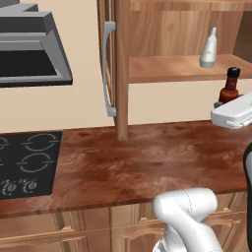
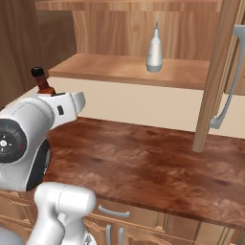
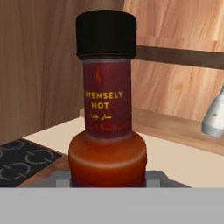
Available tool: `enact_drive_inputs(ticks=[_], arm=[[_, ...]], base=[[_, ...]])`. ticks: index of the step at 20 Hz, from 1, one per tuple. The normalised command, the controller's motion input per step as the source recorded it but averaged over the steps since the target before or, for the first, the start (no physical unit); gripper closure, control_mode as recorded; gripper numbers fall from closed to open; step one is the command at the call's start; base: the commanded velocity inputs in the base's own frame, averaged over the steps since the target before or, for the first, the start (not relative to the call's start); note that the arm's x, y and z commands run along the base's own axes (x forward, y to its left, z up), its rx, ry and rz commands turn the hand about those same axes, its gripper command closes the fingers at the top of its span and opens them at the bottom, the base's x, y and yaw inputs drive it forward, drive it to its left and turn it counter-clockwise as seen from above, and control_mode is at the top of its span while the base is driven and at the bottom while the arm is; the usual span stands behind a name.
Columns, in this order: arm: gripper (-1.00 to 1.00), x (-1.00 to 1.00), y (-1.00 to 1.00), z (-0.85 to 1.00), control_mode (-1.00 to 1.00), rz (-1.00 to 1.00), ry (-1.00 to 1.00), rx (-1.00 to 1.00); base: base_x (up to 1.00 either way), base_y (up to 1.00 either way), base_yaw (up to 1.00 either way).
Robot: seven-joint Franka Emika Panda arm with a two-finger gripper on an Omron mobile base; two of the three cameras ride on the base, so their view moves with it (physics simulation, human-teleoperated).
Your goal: Move the condiment bottle and oil and vinegar bottle from the cabinet to the dining counter.
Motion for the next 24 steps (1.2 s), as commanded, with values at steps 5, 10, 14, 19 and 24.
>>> enact_drive_inputs(ticks=[5, 10, 14, 19, 24], arm=[[1.00, -0.07, 0.00, -0.04, -1.00, 0.00, 0.01, 0.00], [1.00, 0.00, 0.00, -0.05, 1.00, 0.00, 0.00, 0.00], [1.00, 0.00, 0.00, 0.00, 1.00, 0.00, 0.00, 0.00], [1.00, 0.00, 0.00, 0.00, 1.00, 0.00, 0.00, 0.00], [1.00, 0.00, 0.00, 0.00, 1.00, 0.00, 0.00, 0.00]], base=[[0.00, 0.00, 0.00], [-0.04, 0.00, 0.00], [-0.57, 0.00, 0.06], [-0.64, 0.14, 0.16], [-0.59, 0.23, 0.25]])
